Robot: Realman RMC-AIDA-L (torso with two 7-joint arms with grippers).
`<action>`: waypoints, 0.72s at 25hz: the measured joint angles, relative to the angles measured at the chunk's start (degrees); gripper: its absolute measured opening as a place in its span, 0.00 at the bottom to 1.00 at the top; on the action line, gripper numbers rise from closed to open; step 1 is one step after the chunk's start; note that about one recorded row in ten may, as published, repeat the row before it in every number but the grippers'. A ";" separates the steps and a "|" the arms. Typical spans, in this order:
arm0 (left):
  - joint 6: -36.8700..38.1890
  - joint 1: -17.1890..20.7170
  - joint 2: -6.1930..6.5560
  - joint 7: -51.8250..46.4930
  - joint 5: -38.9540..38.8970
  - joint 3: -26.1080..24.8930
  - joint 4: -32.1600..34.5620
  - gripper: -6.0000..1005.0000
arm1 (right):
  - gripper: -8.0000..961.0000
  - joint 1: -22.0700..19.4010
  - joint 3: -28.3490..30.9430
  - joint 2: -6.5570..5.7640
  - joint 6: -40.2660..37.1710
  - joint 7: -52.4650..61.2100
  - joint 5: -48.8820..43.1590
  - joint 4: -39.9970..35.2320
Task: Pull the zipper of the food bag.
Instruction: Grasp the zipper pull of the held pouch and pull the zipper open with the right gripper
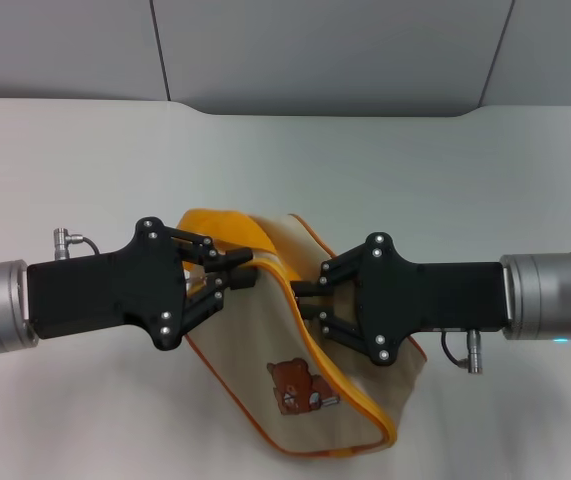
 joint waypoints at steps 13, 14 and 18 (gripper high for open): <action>-0.08 -0.03 0.00 -0.17 -0.83 -0.16 0.02 0.09 | 0.06 0.44 -0.04 0.06 0.07 0.12 -0.02 0.60; -0.07 0.05 0.00 -0.17 -0.83 -0.27 0.02 0.09 | 0.04 0.44 -0.04 0.04 -0.02 0.12 -0.02 0.58; -0.81 0.42 0.00 -0.19 -0.85 -1.86 -0.08 0.09 | 0.01 -0.07 -0.06 -0.20 -0.23 0.44 -0.45 0.27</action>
